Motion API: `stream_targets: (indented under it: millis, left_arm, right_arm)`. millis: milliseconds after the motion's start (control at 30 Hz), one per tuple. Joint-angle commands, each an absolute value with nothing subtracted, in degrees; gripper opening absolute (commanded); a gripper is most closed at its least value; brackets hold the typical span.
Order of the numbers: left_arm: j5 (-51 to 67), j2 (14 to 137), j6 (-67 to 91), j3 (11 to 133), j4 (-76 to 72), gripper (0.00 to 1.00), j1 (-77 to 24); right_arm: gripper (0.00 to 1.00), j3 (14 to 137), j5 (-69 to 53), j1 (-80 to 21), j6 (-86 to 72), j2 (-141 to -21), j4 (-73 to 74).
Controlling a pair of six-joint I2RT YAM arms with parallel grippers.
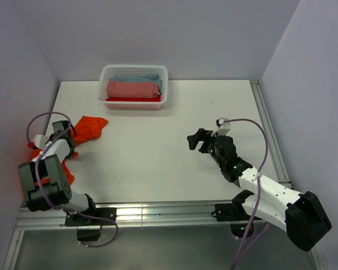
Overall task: Roll the t-shirts
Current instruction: Move the tshirt to the center of the board
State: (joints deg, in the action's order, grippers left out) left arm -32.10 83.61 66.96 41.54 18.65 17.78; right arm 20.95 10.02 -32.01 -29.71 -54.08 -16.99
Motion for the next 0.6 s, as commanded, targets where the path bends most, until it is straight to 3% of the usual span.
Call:
stream_targets:
  millis: [0,233,567]
  left_arm:
    - [-27.0,77.3,60.5,41.3,14.2,0.00,15.8]
    - [-32.3,62.5,61.7,42.9,14.7,0.00,-3.0]
    - [-41.8,57.7,60.7,59.8,20.2,0.00,-35.5]
  right_arm:
    - [0.95,20.2,10.5,-32.4,-29.1,-52.3,-20.1]
    - [0.95,20.3,11.3,-32.3,-29.3,-52.6,-19.7]
    - [0.95,20.3,13.1,-32.3,-29.4,-52.3,-19.2]
